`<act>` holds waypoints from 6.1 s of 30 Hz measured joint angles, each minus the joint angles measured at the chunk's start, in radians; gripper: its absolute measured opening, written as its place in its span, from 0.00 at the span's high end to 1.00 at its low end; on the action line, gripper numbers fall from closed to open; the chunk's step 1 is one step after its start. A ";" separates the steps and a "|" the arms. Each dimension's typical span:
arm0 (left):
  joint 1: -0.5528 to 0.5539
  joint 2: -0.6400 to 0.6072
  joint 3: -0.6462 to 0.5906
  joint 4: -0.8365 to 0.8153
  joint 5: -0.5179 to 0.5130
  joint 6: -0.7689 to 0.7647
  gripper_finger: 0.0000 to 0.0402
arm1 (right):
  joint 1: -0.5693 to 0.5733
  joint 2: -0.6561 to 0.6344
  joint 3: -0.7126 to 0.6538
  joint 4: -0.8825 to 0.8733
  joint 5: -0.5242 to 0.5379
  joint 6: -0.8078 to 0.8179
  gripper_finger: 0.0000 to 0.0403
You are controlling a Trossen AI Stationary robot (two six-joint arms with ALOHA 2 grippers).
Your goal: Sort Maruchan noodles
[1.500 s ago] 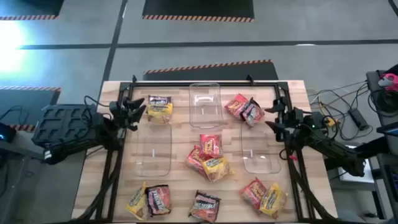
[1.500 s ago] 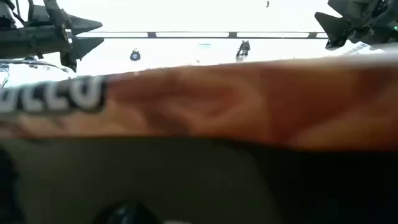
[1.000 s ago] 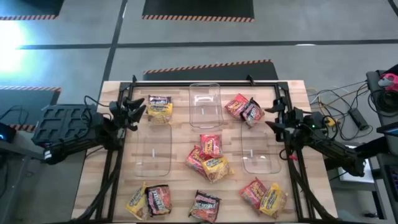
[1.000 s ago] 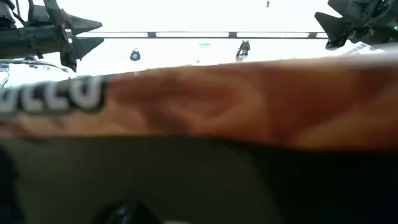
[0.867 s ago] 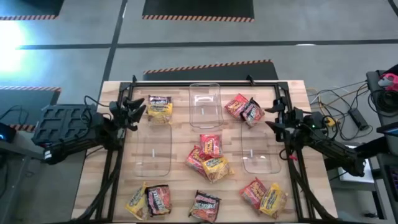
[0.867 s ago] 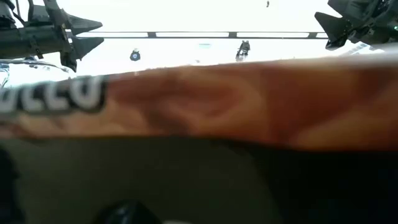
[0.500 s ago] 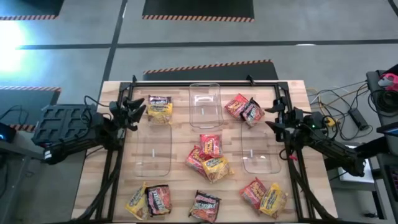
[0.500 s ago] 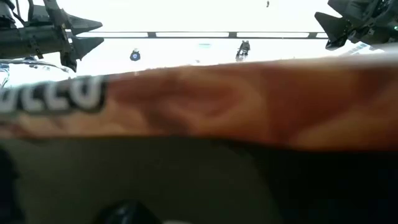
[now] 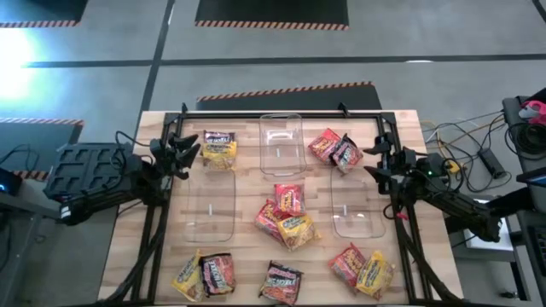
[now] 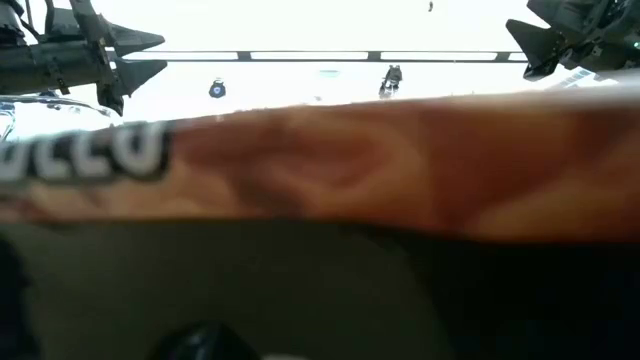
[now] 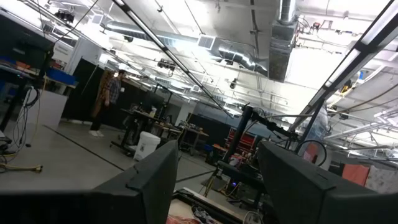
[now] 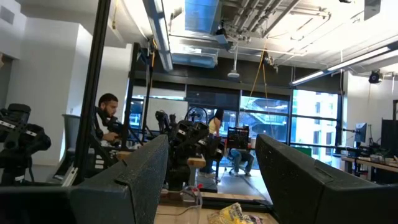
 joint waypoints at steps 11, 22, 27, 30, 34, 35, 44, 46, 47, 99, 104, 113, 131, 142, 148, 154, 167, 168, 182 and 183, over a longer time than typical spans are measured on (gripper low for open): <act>0.000 0.000 0.000 0.000 0.000 0.000 0.49 | 0.000 0.000 0.000 0.000 0.000 0.000 0.42; 0.000 0.000 0.000 0.000 0.000 0.000 0.49 | 0.000 0.000 0.000 0.000 0.000 0.000 0.42; 0.000 0.000 0.000 0.000 0.000 0.000 0.49 | 0.000 0.000 0.000 0.000 0.000 0.000 0.42; 0.000 0.000 0.000 0.000 0.000 0.000 0.49 | 0.000 0.000 0.000 0.000 0.000 0.000 0.42; 0.000 0.000 0.000 0.000 0.000 0.000 0.49 | 0.000 0.000 0.000 0.000 0.000 0.000 0.42; 0.000 0.000 0.000 0.000 0.000 0.000 0.49 | 0.000 0.000 0.000 0.000 0.000 0.000 0.42; 0.000 0.000 0.000 0.000 0.000 0.000 0.49 | 0.000 0.000 0.000 0.000 0.000 0.000 0.42; 0.000 0.000 0.000 0.000 0.000 0.000 0.49 | 0.000 0.000 0.000 0.000 0.000 0.000 0.42; 0.000 0.000 0.000 0.000 0.000 0.000 0.49 | 0.000 0.000 0.000 0.000 0.000 0.000 0.42; 0.000 0.000 0.000 0.000 0.000 0.000 0.49 | 0.000 0.000 0.000 0.000 0.000 0.000 0.42; 0.000 0.000 0.000 0.000 0.000 0.000 0.49 | 0.000 0.000 0.000 0.000 0.000 0.000 0.42; 0.000 0.000 0.000 0.001 0.000 0.000 0.49 | 0.000 0.000 0.000 0.000 0.000 0.000 0.42; 0.000 0.000 0.000 0.037 -0.003 -0.022 0.49 | 0.000 0.000 0.000 0.000 0.025 0.111 0.42; 0.000 0.000 0.000 0.012 -0.034 -0.019 0.49 | 0.000 0.000 0.000 0.000 0.028 0.113 0.42; 0.000 0.000 0.000 -0.008 -0.034 -0.018 0.49 | 0.000 0.000 0.000 0.001 0.113 0.143 0.42; 0.000 0.002 0.000 -0.010 -0.034 0.003 0.49 | 0.000 0.005 0.000 0.000 0.181 0.124 0.42; 0.000 0.088 0.000 0.092 -0.037 0.036 0.49 | 0.000 0.004 0.000 0.018 0.443 0.132 0.42; 0.000 0.096 0.000 0.095 -0.037 0.042 0.49 | 0.000 0.004 0.000 0.015 0.443 0.138 0.42; 0.000 0.214 0.027 0.154 -0.037 0.050 0.49 | 0.000 0.012 0.000 0.029 0.440 0.339 0.42; 0.000 0.226 0.041 0.153 -0.037 0.053 0.49 | 0.000 0.015 0.001 0.029 0.440 0.346 0.42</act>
